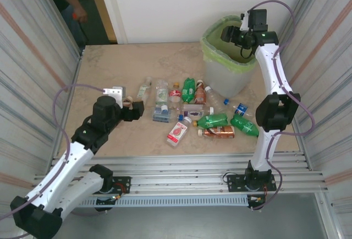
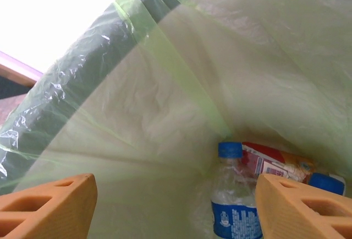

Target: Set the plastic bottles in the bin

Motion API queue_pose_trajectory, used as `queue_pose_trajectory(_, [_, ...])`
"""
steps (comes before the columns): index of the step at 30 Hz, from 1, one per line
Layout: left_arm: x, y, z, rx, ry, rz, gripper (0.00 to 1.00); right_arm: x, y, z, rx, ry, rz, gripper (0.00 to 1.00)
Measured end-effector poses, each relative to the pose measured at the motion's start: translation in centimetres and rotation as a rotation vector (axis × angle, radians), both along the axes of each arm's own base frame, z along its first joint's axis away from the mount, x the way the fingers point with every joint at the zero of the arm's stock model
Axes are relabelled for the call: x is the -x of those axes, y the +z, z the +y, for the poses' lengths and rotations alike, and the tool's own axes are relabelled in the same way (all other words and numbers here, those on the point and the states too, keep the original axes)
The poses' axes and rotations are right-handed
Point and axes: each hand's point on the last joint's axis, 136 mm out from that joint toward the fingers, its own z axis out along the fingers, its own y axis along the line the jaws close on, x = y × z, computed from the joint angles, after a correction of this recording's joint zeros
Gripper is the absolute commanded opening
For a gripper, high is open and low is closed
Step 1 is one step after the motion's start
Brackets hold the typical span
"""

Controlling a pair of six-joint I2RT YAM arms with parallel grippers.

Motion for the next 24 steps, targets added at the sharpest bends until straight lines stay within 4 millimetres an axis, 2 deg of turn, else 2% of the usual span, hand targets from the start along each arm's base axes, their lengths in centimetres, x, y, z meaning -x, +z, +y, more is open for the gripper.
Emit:
queue_pose_trajectory(3, [-0.4,-0.5,0.6,-0.034,0.027,0.044,0.99,0.6,0.6,-0.2,0.011,-0.006,0.001,0.82])
queue_pose_trajectory(7, [-0.8,-1.1,1.4,-0.093,0.052,0.098,0.99,2.2,2.9,-0.8,0.035,-0.023,-0.030,0.89])
queue_pose_trajectory(11, [-1.3,-1.8,2.3,-0.145,0.072,0.148,0.99,4.3,6.2,-1.4,0.054,-0.045,-0.090,0.98])
queue_pose_trajectory(16, [-2.5,-2.7,4.2,-0.160,0.114,0.204,0.99,7.8,8.7,-2.4,0.072,-0.082,-0.138,0.98])
queue_pose_trajectory(20, [-3.1,-4.1,5.3,-0.159,0.126,0.277,0.99,10.2,8.7,-3.2,0.095,-0.120,-0.150,0.98])
queue_pose_trajectory(24, [-3.5,-5.7,5.6,-0.176,0.121,0.370,0.99,12.6,7.3,-4.3,0.134,-0.170,-0.131,0.98])
